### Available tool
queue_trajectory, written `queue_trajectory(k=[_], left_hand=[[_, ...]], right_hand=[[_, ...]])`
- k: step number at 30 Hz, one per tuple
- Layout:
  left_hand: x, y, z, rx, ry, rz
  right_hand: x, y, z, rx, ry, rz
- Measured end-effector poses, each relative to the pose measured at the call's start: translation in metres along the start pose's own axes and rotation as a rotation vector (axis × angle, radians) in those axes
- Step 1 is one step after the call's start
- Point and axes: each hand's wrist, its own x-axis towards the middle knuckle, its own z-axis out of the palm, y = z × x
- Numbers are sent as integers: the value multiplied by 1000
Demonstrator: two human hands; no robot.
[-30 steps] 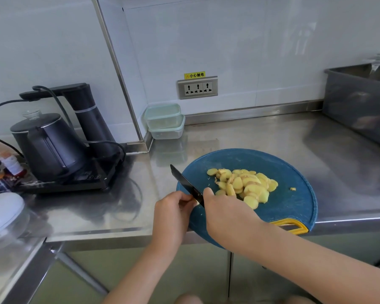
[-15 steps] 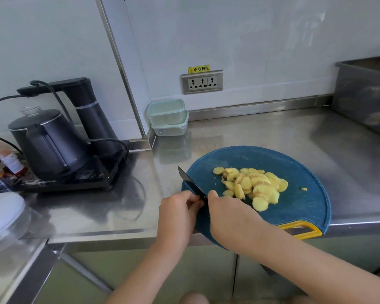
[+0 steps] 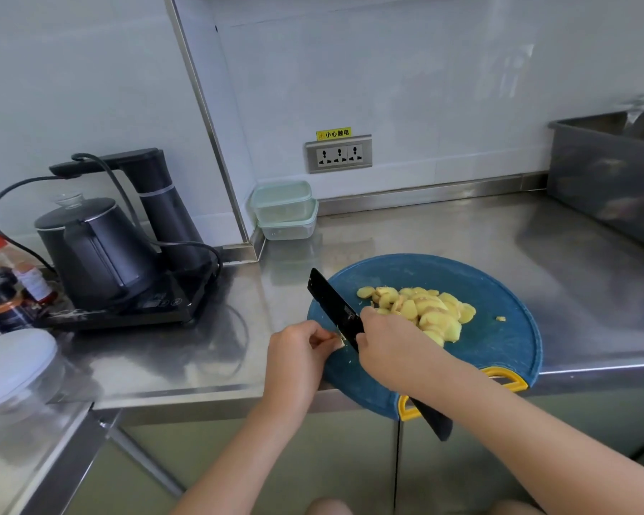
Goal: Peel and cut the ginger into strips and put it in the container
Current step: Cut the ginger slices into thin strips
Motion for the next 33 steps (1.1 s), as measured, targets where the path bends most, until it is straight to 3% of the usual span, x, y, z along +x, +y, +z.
queue_trajectory(k=[13, 20, 33], left_hand=[[8, 5, -7, 13, -62, -46], [11, 7, -12, 78, -83, 51], [23, -1, -15, 117, -173, 103]], right_hand=[[2, 4, -1, -147, 31, -129], [-3, 1, 1, -54, 12, -100], [-5, -12, 13, -114, -53, -54]])
